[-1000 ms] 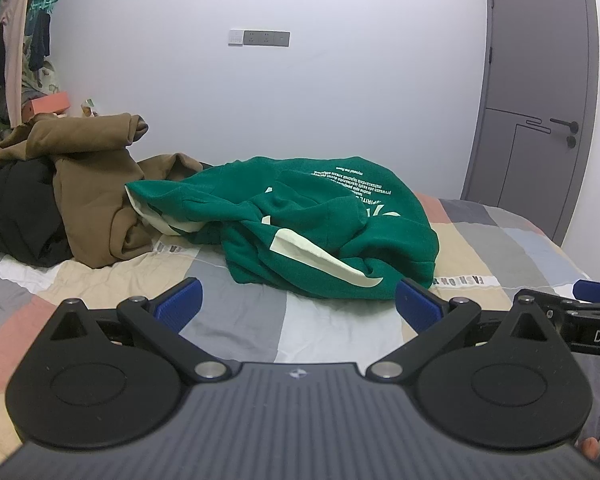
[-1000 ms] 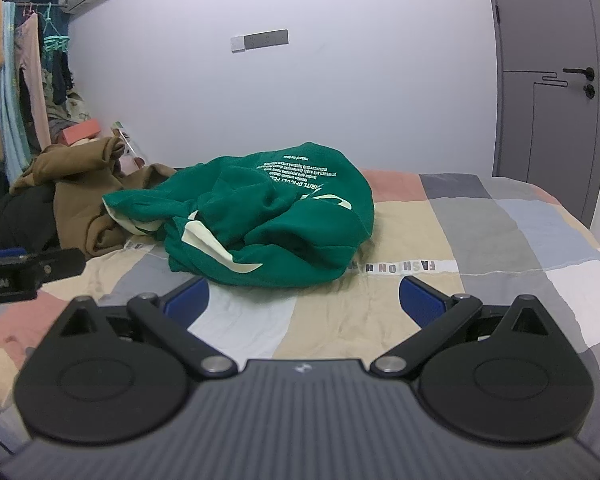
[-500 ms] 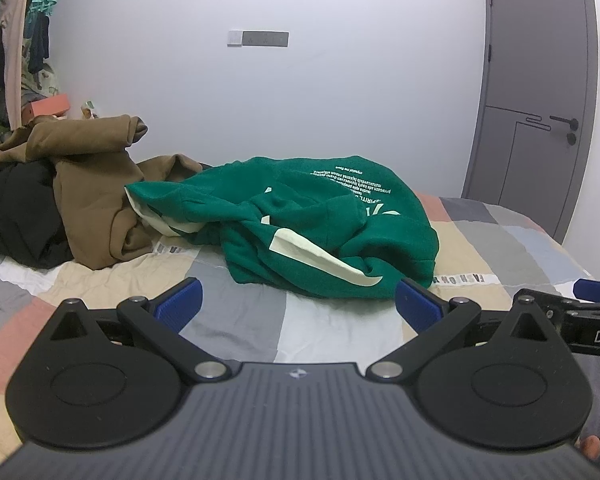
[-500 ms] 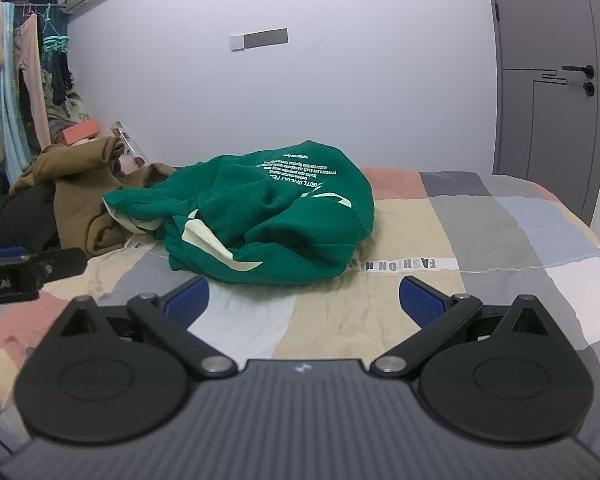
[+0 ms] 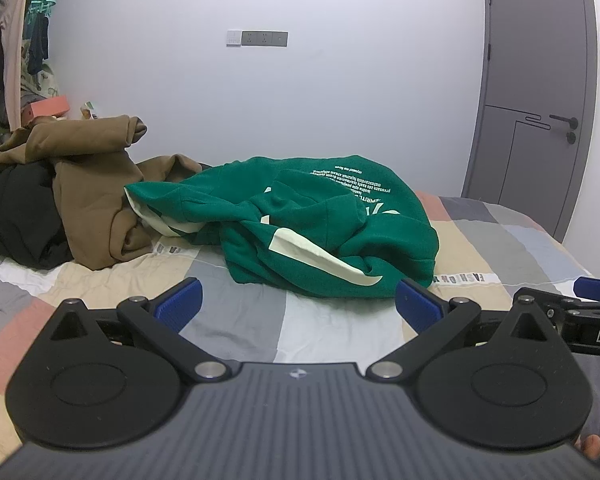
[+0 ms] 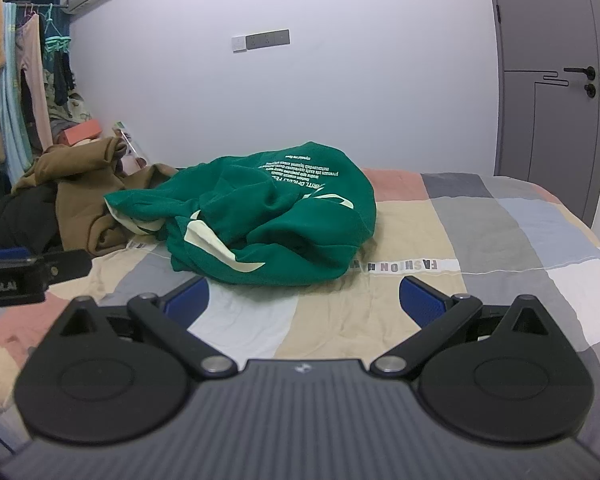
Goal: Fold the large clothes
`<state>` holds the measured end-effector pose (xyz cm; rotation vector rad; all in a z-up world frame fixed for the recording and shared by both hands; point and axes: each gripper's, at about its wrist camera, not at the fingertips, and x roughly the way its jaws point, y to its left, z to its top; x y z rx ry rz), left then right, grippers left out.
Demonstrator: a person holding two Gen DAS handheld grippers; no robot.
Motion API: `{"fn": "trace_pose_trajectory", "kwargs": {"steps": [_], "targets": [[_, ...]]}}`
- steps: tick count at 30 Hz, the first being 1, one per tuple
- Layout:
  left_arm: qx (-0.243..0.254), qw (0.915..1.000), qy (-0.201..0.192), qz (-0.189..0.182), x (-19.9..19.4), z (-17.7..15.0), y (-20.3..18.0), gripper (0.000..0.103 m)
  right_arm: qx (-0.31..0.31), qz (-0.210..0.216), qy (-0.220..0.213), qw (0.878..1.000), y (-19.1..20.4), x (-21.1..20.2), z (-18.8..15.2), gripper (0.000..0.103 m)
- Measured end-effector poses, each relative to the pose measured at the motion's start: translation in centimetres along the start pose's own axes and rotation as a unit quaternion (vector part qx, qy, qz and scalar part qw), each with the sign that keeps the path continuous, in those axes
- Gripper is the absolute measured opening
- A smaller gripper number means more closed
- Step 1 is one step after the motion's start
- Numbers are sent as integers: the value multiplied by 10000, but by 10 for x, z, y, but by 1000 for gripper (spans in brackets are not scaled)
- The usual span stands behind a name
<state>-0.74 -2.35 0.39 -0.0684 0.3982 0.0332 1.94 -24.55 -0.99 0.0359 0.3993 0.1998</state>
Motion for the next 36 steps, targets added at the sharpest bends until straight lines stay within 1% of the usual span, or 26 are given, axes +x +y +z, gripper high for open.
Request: {"fn": "trace_pose_trajectory", "kwargs": {"steps": [12,18,23,25,28,30,32,33,36], "targets": [[11,10000,27,28,3,0,4,103,34,90,98,9999,3,3,-1,103],[-97,9999,117,52,11,1,15,103,-34,154,178,9997,13,18,7,103],[-142,9998,94,98,21,6,25,103,-81,218,263,9994,22,32,15,103],[-189,9997,45,116,29,8,31,103,-21,265,298,9992,24,39,19,103],[-297,9995,84,105,44,14,41,103,88,337,327,9989,26,52,25,103],[-316,9995,91,33,55,19,45,103,33,424,370,9984,29,64,29,103],[-256,9996,96,22,67,22,48,103,-11,567,299,9979,32,76,33,103],[-204,9997,135,47,75,24,50,103,-55,603,261,9978,34,82,36,103],[-134,9994,312,-38,97,28,58,103,-119,662,290,9973,40,108,43,103]]}}
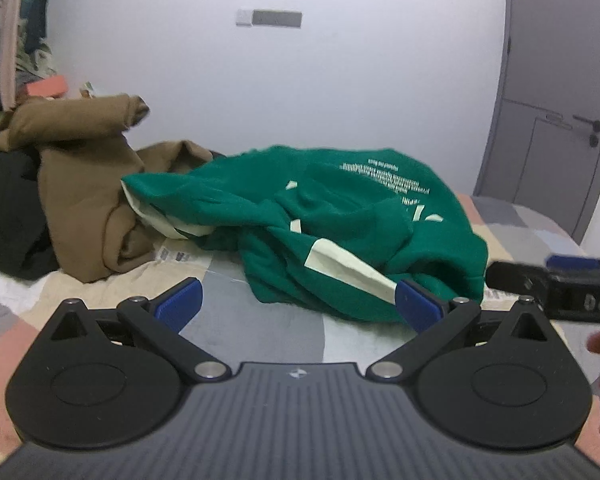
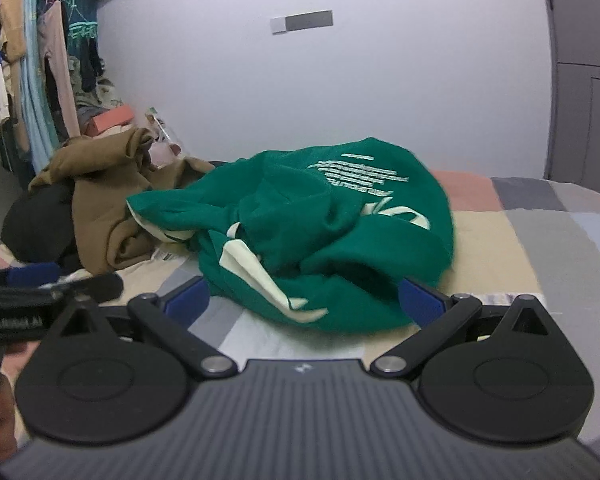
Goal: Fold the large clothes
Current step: 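Grasp the green sweatshirt fabric with the right gripper while the left gripper grasps nearby fabric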
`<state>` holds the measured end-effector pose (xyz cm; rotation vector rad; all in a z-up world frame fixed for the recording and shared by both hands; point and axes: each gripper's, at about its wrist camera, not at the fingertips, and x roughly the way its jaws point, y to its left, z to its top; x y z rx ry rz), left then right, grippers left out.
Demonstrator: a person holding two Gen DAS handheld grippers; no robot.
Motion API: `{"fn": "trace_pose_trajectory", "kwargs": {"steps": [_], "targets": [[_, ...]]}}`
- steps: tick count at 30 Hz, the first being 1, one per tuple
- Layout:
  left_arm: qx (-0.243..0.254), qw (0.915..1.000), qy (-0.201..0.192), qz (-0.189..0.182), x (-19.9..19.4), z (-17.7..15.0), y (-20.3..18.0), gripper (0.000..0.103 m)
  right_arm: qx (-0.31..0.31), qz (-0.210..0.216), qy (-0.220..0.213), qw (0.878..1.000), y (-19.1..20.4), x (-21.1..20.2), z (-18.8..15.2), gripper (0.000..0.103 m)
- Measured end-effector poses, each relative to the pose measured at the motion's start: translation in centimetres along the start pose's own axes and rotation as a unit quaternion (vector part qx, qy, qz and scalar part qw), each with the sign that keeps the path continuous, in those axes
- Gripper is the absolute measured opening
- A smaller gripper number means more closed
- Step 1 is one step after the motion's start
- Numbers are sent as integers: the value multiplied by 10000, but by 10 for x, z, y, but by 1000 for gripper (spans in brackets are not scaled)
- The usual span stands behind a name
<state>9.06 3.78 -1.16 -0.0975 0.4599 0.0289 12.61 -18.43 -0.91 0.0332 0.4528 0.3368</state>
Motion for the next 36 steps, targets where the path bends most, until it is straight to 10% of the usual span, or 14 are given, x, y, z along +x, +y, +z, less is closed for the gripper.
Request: {"fn": "trace_pose_trajectory", "kwargs": {"steps": [26,33,36], "targets": [[-758,9955,576,-22,131,-30,91,103,219,-206,279,9992,13,247,22,102],[-1001,9937,496,-21,128,-30,98,103,136,-95,317,9994,15,233,40,39],[-1041,9936,427,4,123,-28,99,103,-19,-115,178,9998,15,209,51,28]]}}
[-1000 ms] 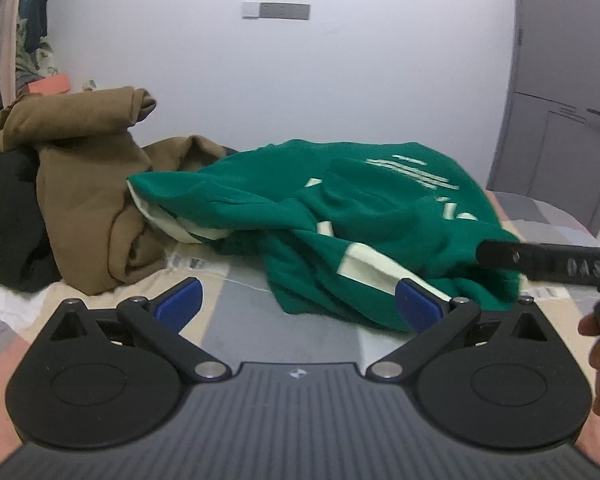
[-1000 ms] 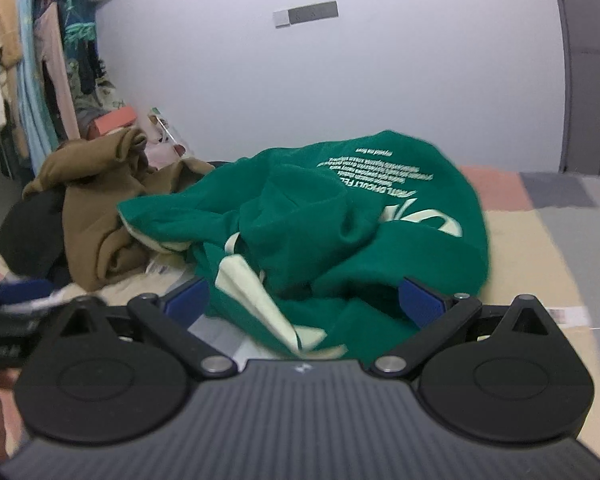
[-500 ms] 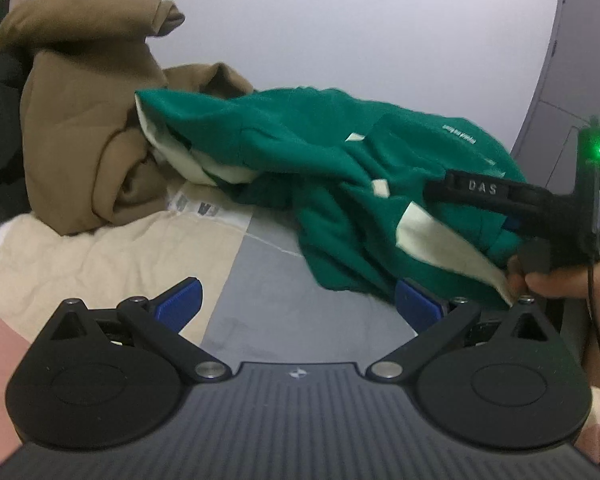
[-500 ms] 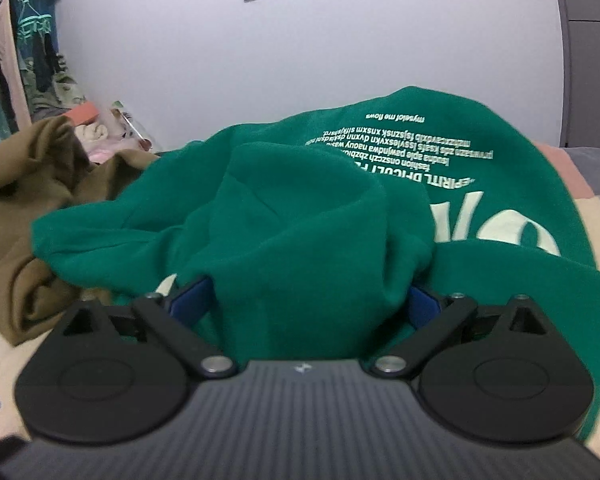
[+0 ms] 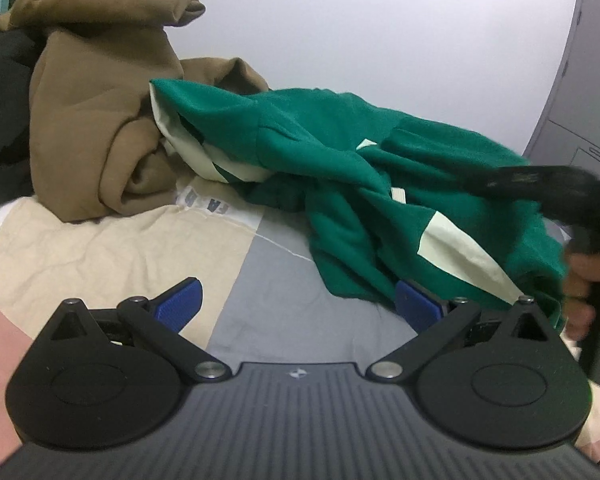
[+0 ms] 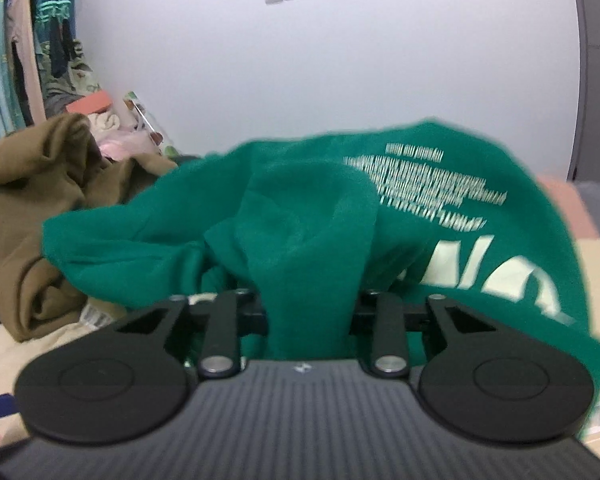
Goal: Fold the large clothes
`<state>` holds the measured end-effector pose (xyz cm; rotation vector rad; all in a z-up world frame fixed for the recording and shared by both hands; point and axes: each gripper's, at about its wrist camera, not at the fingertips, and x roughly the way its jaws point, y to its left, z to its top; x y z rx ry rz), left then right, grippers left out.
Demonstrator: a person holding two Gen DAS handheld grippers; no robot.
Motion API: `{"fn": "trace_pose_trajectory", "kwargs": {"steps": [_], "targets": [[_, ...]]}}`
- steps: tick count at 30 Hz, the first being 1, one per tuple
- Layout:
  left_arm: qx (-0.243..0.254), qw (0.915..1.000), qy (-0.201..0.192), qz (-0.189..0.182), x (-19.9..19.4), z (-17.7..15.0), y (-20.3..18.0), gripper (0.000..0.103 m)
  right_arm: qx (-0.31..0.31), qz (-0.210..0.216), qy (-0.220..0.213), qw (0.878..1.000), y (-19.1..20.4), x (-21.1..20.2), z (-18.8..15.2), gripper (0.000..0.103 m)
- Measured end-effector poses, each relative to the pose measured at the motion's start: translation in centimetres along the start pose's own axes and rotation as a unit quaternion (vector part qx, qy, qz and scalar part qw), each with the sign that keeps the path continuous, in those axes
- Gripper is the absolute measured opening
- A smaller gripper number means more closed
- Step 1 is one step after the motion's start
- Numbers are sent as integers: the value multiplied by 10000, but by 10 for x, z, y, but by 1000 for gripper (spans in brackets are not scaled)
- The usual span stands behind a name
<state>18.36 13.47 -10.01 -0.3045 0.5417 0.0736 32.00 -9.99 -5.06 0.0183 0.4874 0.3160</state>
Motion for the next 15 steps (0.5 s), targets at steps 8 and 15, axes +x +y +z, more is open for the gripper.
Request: {"fn": "trace_pose_trajectory", "kwargs": {"steps": [8,15], "targets": [[-173,9993,-310,-76,-25,7,3,103,-511,379,-606,9961,8,-102,23,23],[-477,9976,-379,-338,-53,15,9,103,-760,846,-1102,9874,6,-214,24,23]]}}
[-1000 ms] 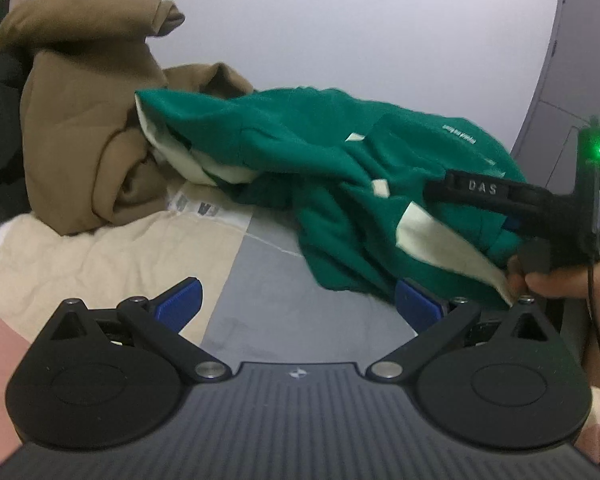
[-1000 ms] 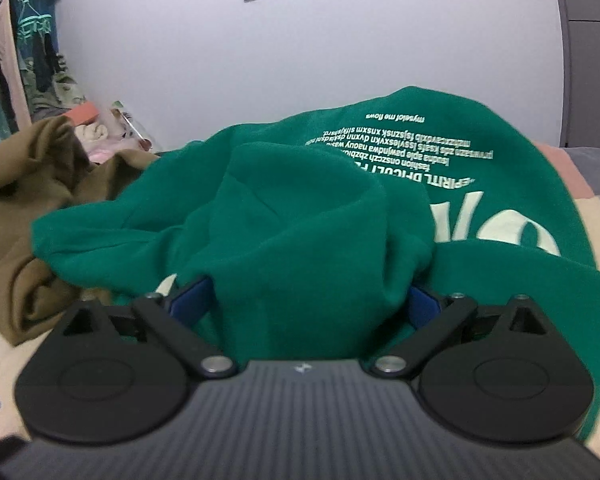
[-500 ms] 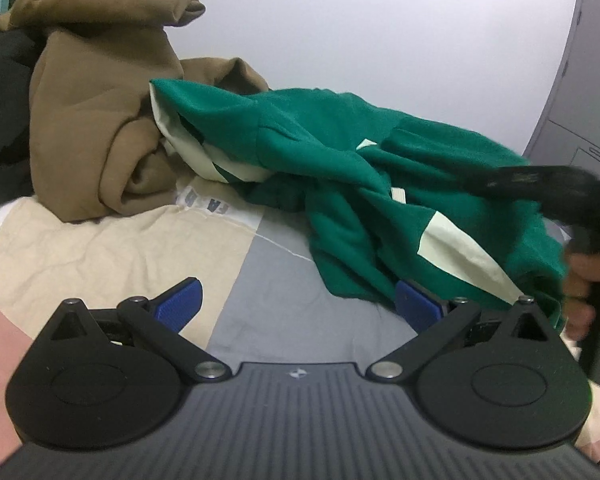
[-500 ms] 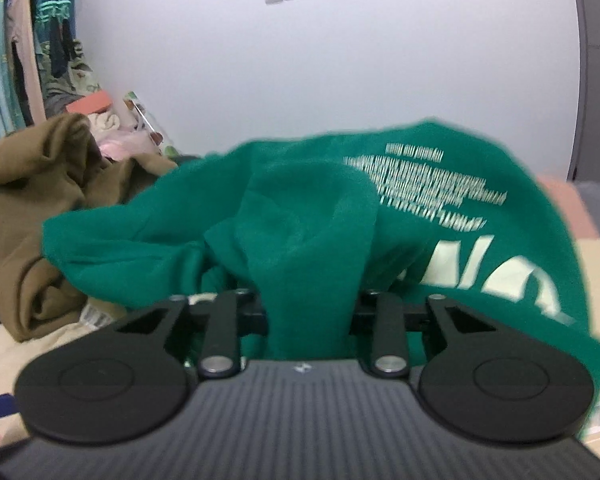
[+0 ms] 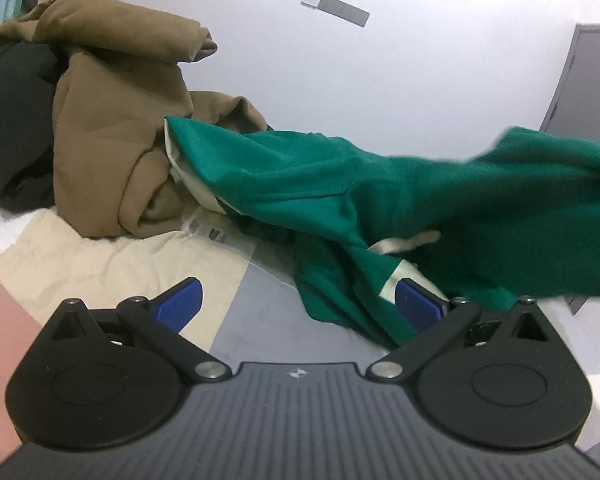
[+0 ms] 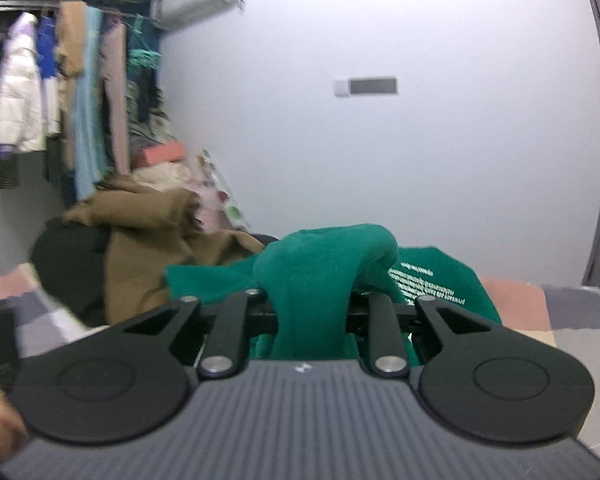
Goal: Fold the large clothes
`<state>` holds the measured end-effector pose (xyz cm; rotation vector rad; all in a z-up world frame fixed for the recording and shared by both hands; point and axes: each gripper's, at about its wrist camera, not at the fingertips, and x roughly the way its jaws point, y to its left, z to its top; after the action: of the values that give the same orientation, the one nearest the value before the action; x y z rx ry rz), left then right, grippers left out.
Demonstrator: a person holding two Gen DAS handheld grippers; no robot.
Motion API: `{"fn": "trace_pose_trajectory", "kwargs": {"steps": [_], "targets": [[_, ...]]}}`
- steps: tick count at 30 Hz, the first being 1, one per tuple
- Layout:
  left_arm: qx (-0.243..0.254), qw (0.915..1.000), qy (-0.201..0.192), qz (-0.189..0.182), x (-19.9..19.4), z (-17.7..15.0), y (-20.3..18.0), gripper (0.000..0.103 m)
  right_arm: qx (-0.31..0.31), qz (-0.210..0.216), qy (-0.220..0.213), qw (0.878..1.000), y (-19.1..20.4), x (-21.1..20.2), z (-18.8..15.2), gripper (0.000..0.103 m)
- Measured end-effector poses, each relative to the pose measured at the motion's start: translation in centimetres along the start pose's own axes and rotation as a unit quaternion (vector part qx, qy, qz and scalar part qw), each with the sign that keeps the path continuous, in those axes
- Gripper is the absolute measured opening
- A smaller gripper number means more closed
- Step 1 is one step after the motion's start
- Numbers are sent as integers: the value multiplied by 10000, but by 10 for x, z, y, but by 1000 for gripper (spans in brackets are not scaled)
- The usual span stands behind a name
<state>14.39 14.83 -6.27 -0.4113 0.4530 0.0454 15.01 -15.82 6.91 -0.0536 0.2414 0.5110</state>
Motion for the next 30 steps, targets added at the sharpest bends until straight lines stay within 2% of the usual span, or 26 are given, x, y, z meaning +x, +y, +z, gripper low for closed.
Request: {"fn": "trace_pose_trajectory", "kwargs": {"steps": [4,9,14,20,23,24,26,27,28,30], "targets": [[-273,9996,-68,-93,-17,2,4,103,-222,300,-27,9993,10,-51,-2,23],[-308,9993,-4,-191,-38,-2,2,103,-546,759,220,9954,34,-99,-21,23],[-474,9983,189,-269,-52,-12,1,103,-477,1146,976,9874,55,-122,-61,22],[-639,9964,425,-350,-57,-21,4,103,-197,1117,1850,9762,60,-103,-107,23],[-739,9953,517,-356,-55,-21,6,103,79,993,2198,9704,54,-86,-118,29],[-768,9949,549,-350,-53,-20,7,103,183,973,2309,9679,51,-82,-120,34],[-805,9943,615,-340,-48,-19,8,103,383,1023,2450,9633,42,-86,-123,50],[-818,9940,654,-326,-44,-18,9,103,487,1057,2483,9617,37,-87,-121,62],[-823,9937,691,-305,-40,-18,9,103,579,1093,2482,9608,33,-89,-118,68],[-827,9932,785,-254,-30,-16,11,103,733,1134,2424,9607,26,-96,-110,69]]}}
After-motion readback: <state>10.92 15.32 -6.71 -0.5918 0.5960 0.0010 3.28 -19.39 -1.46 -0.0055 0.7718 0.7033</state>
